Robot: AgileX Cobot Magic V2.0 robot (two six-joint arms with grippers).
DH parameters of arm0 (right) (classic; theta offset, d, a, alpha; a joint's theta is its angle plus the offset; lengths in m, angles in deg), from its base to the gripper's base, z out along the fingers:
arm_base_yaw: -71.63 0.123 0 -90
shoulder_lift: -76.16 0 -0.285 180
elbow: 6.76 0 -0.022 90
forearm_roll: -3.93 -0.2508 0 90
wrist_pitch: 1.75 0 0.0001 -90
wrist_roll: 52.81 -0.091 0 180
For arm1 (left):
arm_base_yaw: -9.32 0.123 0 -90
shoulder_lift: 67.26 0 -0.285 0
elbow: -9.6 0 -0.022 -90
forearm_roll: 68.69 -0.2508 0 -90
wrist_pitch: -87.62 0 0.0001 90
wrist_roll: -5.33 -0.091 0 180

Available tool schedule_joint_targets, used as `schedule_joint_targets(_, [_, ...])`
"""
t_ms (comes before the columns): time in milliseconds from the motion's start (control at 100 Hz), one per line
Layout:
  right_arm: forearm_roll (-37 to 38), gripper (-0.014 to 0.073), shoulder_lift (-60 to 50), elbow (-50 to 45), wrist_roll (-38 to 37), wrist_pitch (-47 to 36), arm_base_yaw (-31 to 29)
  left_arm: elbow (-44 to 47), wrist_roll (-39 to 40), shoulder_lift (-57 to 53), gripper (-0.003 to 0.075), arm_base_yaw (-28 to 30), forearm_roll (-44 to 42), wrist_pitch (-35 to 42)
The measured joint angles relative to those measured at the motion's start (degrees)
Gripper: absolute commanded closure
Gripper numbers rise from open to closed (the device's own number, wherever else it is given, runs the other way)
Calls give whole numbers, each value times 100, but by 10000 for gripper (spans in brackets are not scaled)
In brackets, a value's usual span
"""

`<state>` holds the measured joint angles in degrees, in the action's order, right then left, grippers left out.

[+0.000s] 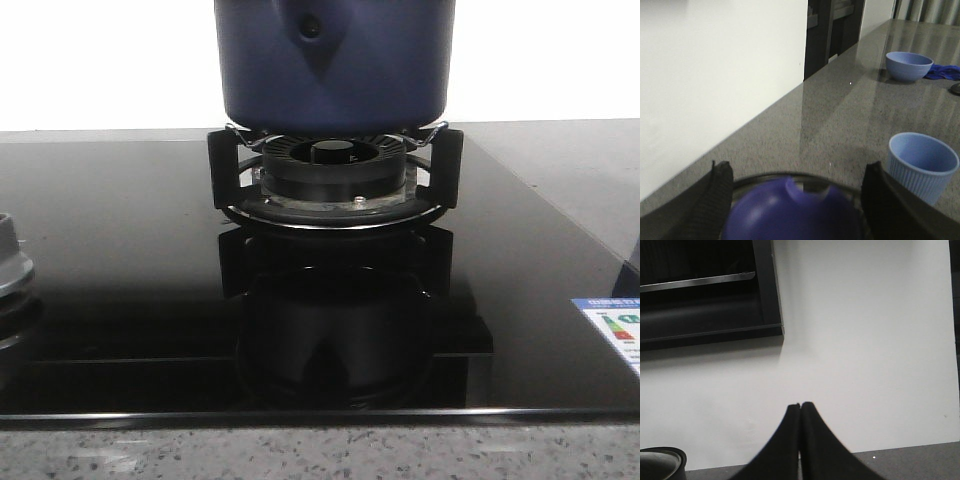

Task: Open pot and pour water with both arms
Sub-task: 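Lower the blue-knobbed glass lid onto the pot with the left gripper, then open the left gripper and lift it off the lid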

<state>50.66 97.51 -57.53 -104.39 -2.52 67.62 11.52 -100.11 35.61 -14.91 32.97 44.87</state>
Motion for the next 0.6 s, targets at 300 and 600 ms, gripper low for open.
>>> schedule_joint_targets(300, [0, 663, 0, -9, -1, 0, 0, -140, 148, -623, 503, 72, -34, -106])
schedule_joint_targets(600, [1103, 665, 0, -22, -1, -352, 0, 695, 784, -2650, 679, 757, -652, 120])
